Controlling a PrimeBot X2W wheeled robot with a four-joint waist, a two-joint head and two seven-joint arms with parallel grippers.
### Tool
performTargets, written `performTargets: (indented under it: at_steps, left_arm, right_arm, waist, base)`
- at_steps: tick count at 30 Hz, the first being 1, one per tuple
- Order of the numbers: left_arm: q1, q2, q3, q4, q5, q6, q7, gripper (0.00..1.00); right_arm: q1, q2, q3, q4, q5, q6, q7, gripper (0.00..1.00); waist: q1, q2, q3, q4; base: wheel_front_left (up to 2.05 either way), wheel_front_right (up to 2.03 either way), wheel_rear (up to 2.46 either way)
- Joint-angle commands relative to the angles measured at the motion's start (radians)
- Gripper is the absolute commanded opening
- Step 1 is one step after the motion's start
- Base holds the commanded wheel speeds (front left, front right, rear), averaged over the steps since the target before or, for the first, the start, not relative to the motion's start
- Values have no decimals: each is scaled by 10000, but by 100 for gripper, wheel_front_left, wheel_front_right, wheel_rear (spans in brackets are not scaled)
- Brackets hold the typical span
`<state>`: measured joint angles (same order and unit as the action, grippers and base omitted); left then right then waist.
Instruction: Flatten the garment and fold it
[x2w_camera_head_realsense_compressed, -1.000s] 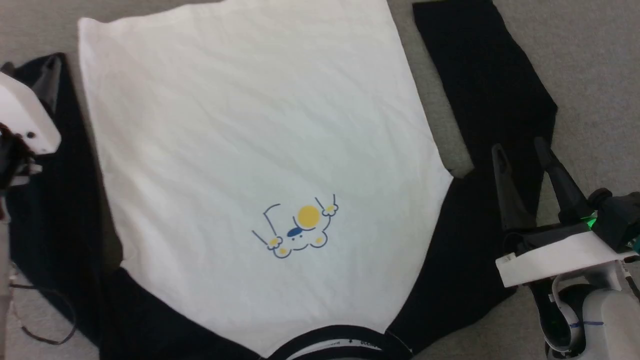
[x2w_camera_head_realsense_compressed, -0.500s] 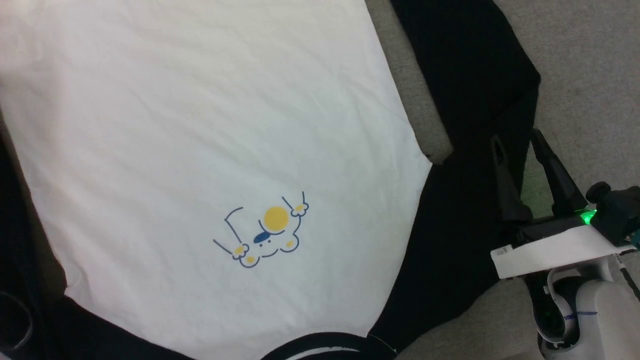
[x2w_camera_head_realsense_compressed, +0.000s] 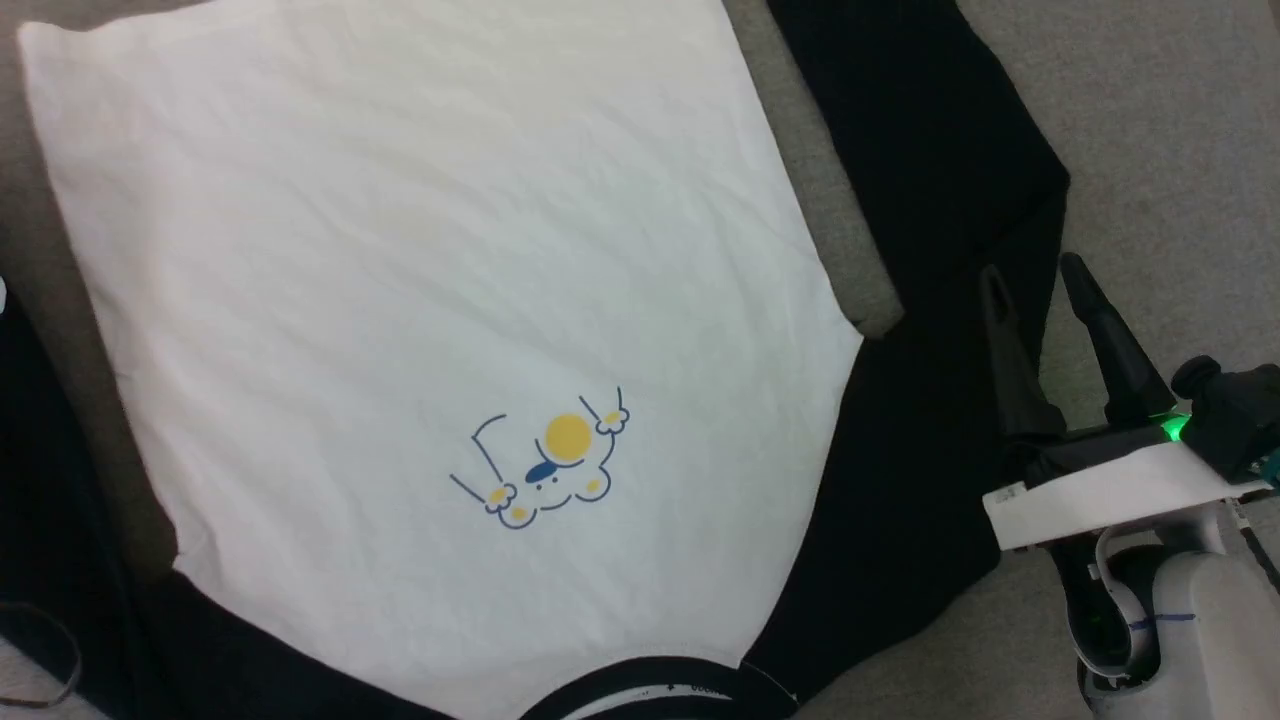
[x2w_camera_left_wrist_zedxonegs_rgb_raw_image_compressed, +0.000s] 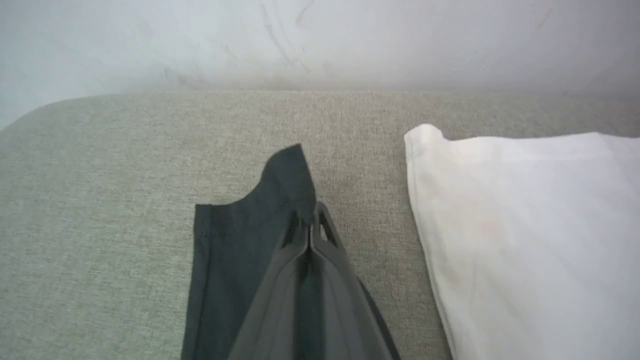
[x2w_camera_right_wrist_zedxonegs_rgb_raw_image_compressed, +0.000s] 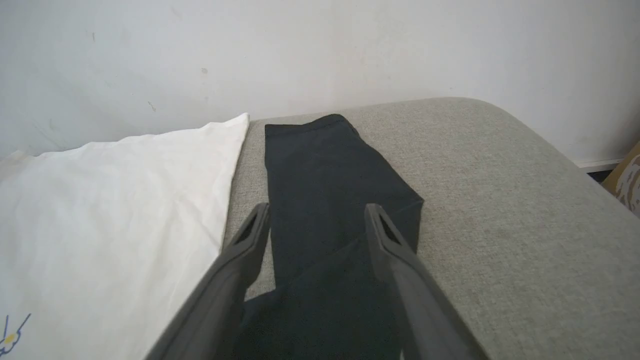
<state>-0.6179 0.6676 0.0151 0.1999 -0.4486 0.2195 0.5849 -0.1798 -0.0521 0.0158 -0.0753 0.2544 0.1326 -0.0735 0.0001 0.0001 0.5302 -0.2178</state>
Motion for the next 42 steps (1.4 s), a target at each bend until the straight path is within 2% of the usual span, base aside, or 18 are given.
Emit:
performTargets:
  at_steps: [1,5,10,17,24,29,34,38,42]
  left_arm:
    - [209,-197,224,3,-81,-70,-717,0]
    - [690,-504,677,-104,-449,-243,-1908,0]
    - [1428,-475,1204,-725,-847,-399,-2298,0]
    - [3080,-500,1927,-2526,-1574,-701,-2252,0]
    - [4119,-789,1776,-4915,-2090,-903,-1786,0]
    - [4379,-1133,782,-6431,-2055,-1011,-1440,0]
    - [4143,-1762,-1045,-7159,-1560,-1199,-1302,0]
    - [3706,-2646,-2738,-7012,-1052,-1288,-1282,0]
    - [3226,-3642,-4128,-6057,-644,-1389,-1451,0]
  right_arm:
    - [11,18,-69,51,-32,-19,-9,100]
    - [305,18,-256,83,-53,-19,99,100]
    - [676,18,-407,46,-73,-19,253,100]
    - [1317,18,-718,-106,-11,-19,501,100]
    - [1575,18,-846,-345,18,-19,701,100]
    - [1645,18,-833,-466,-3,-19,835,100]
    - [1737,18,-801,-544,54,-19,905,100]
    - [1741,18,-778,-573,59,-19,940,100]
    - [1757,18,-769,-625,54,-19,958,100]
  waist:
    - [-1,-1,-711,257]
    - [-1,-1,-1474,486]
    - [-1,-1,-2204,722]
    - [-1,-1,-3165,1104]
    - [-1,-1,-3682,1343]
    - [-1,-1,-3855,1408]
    - [-1,-1,-3947,1418]
    - [-1,-1,-3951,1388]
    - [-1,-1,-3907,1332]
  base:
    - [0,0,0]
    - [0,0,0]
    - [0,0,0]
    - [0,0,0]
    - [0,0,0]
    - [0,0,0]
    - [0,0,0]
    - [0,0,0]
    - [0,0,0]
